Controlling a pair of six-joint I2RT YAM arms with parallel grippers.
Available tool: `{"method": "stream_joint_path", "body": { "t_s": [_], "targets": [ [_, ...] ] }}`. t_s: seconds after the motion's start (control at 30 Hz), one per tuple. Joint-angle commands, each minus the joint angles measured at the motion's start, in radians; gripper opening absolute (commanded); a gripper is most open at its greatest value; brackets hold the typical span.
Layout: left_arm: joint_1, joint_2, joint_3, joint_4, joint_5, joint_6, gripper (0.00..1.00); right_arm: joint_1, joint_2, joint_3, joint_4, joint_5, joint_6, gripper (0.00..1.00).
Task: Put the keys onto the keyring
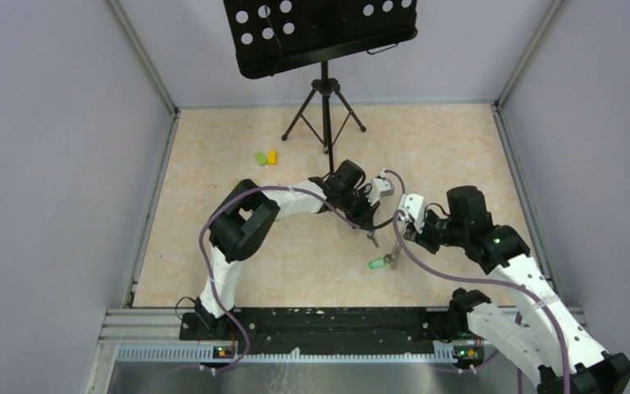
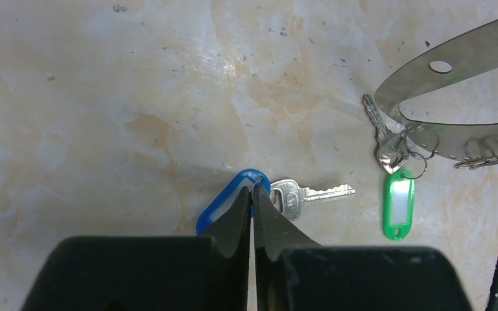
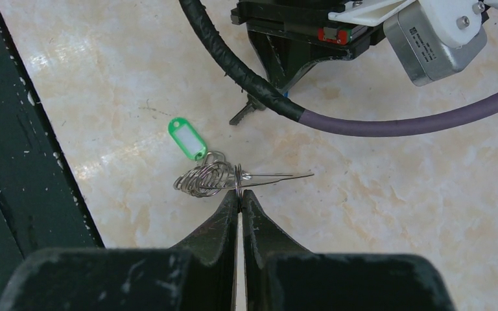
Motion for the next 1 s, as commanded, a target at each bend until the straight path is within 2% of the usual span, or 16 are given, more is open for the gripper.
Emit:
{"method": "stream_joint_path", "body": {
  "t_s": [0.0,0.33,0.53,0.97],
  "targets": [
    [-0.003,-0.03,0.029,-0.041,-0.029,0.02,0.01,-0.009,-0.019,-0.007,0.047,-0.002,0.011,0.0],
    [0.01,-0.149,-0.041,0.009,0.052,0.094,0.0,-0.01,-0.021,-0.006,0.061,0.012,0.012,0.0],
    [0.015,-0.224,-0.114,0.038,0.043,0.166,0.0,-0.01,-0.016,-0.002,0.065,0.012,0.012,0.0],
    [0.015,-0.208,-0.183,0.058,0.039,0.217,0.0,-0.01,-0.019,-0.007,0.065,0.02,0.019,0.0]
  ]
}}
